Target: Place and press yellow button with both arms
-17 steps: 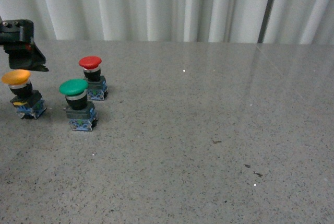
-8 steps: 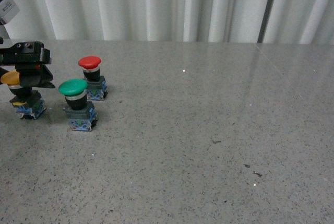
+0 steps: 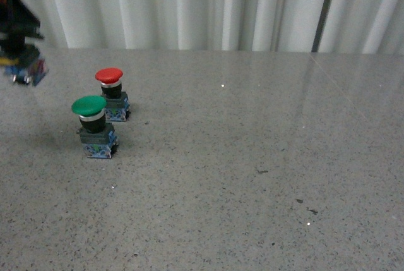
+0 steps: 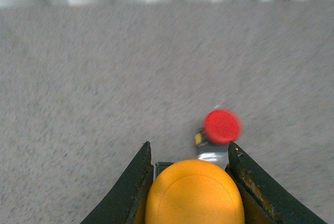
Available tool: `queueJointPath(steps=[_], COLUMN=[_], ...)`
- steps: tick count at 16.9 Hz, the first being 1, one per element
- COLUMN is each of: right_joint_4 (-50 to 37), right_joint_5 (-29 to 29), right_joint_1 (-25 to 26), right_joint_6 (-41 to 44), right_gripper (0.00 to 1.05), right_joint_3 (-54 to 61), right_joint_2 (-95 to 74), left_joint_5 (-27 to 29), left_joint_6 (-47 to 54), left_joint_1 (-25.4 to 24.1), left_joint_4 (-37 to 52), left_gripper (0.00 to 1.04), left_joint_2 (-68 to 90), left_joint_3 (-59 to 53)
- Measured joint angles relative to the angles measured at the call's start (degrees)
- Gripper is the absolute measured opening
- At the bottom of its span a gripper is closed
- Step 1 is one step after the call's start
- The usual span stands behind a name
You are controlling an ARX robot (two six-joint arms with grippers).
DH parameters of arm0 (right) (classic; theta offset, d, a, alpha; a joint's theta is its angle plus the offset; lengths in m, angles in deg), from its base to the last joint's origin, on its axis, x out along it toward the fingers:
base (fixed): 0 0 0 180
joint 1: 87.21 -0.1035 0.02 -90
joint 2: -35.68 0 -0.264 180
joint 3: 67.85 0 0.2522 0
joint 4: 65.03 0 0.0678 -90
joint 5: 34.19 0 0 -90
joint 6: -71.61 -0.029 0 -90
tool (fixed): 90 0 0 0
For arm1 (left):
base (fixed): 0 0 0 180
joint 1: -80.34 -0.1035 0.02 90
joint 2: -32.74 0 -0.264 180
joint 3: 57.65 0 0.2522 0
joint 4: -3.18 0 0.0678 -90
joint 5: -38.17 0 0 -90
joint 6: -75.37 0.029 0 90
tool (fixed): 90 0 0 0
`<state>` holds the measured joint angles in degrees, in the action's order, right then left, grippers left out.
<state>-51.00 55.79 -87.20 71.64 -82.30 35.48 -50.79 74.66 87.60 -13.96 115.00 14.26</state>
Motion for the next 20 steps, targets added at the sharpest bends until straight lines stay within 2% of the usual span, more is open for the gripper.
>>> queueJointPath(steps=[2,5,7,8,10,13,20], right_joint_4=[-0.02,-0.02,-0.02,-0.02,-0.02,-0.02,-0.04], right_joint_5=[0.0,0.0,0.0,0.0,0.0,0.0,0.0], right_joint_1=[0.0,0.0,0.0,0.0,0.0,0.0,0.0], right_joint_6=[0.0,0.0,0.0,0.0,0.0,0.0,0.0], right_gripper=[0.98,0.98,0.98,0.98,0.98,0.98,0.98], right_joint_3=[0.0,0.0,0.0,0.0,0.0,0.0,0.0], right_joint_2=[0.0,0.0,0.0,0.0,0.0,0.0,0.0], left_joint_5=[4.63,13.0,14.4,14.56,15.69,16.09,13.77], left_joint_6=[-4.2,-12.63,-17.46,-19.17,-22.69,-25.9,-25.99], left_joint_1=[6.8,19.58,26.86,28.92,30.77,30.38,32.65], left_joint_4=[0.26,0.94,-0.33,-0.28,-0.87,-2.43,-5.27], left_gripper=[0.38,0.38,0.38,0.38,0.38,0.38,0.37], left_joint_2=[-3.19,1.64,8.09,10.54,15.8,21.33,32.35], left_joint_3=[3.56,6.08,7.69,8.72,12.52,16.83,24.17])
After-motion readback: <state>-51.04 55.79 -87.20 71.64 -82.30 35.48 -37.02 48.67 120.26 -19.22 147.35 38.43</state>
